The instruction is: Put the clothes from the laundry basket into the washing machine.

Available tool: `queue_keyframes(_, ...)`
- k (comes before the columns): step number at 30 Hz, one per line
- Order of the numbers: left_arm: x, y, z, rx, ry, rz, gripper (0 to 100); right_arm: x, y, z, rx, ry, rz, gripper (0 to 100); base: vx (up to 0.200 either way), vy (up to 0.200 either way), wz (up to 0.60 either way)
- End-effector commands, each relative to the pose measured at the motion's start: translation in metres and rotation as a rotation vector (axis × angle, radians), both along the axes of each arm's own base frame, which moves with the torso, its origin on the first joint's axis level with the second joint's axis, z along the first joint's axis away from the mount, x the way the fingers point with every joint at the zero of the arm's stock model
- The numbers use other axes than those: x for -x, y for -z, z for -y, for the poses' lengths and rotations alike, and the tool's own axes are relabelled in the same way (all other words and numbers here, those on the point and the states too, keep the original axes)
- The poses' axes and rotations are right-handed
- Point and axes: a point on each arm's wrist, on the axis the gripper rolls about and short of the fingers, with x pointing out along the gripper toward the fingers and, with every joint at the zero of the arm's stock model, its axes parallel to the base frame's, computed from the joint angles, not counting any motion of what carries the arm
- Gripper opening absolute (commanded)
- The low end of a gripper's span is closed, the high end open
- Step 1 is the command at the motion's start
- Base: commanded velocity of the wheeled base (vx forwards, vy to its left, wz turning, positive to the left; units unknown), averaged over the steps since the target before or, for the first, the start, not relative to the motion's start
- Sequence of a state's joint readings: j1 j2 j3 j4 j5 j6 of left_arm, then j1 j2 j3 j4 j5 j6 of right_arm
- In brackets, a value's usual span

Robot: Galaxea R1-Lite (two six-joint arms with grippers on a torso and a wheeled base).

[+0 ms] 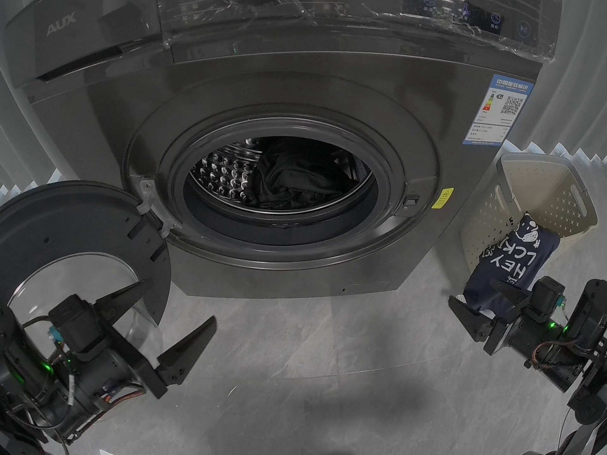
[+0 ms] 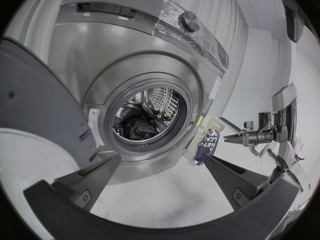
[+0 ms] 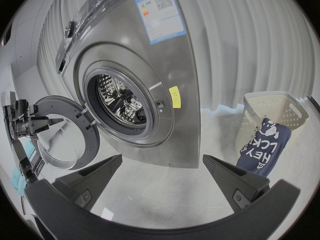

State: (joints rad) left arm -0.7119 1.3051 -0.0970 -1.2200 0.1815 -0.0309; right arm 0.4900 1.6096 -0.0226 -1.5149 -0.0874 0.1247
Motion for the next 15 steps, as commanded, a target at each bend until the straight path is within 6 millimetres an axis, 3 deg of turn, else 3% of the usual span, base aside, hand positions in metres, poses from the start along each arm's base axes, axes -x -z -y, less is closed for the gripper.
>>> queue_keyframes(1, 0.026, -0.011, -0.029, 0.041, -0.046, 0.057, 100, 0.019, -0.019, 0.015, -0.037, 0.042, 0.081, 100, -0.2, 0.0, 0.0)
queue_keyframes(2, 0.026, -0.011, -0.029, 0.041, -0.046, 0.057, 100, 0.019, -0.019, 0.015, -0.037, 0.042, 0.081, 100, -0.2, 0.0, 0.0)
queue_keyframes(3, 0.044, -0.012, -0.045, 0.038, -0.054, 0.055, 100, 0.035, -0.024, 0.021, -0.028, 0.074, 0.071, 100, -0.2, 0.0, 0.0)
queue_keyframes(7, 0.064, -0.007, -0.065, 0.041, -0.103, 0.064, 100, 0.057, -0.026, 0.031, -0.013, 0.103, 0.046, 100, -0.05, 0.0, 0.0)
queue_keyframes(9, 0.071, -0.004, -0.071, 0.036, -0.115, 0.062, 100, 0.066, -0.026, 0.037, -0.009, 0.106, 0.038, 100, -0.2, 0.0, 0.0)
queue_keyframes(12, 0.081, 0.002, -0.08, 0.027, -0.167, 0.055, 100, 0.08, -0.021, 0.048, 0.017, 0.14, -0.005, 100, 0.0, 0.0, 0.0)
queue_keyframes(14, 0.084, 0.004, -0.082, 0.025, -0.186, 0.062, 100, 0.086, -0.019, 0.053, 0.025, 0.159, -0.012, 100, -0.2, 0.0, 0.0)
queue_keyframes(15, 0.09, 0.004, -0.087, 0.031, -0.207, 0.091, 100, 0.099, -0.018, 0.061, 0.029, 0.183, -0.005, 100, -0.2, 0.0, 0.0)
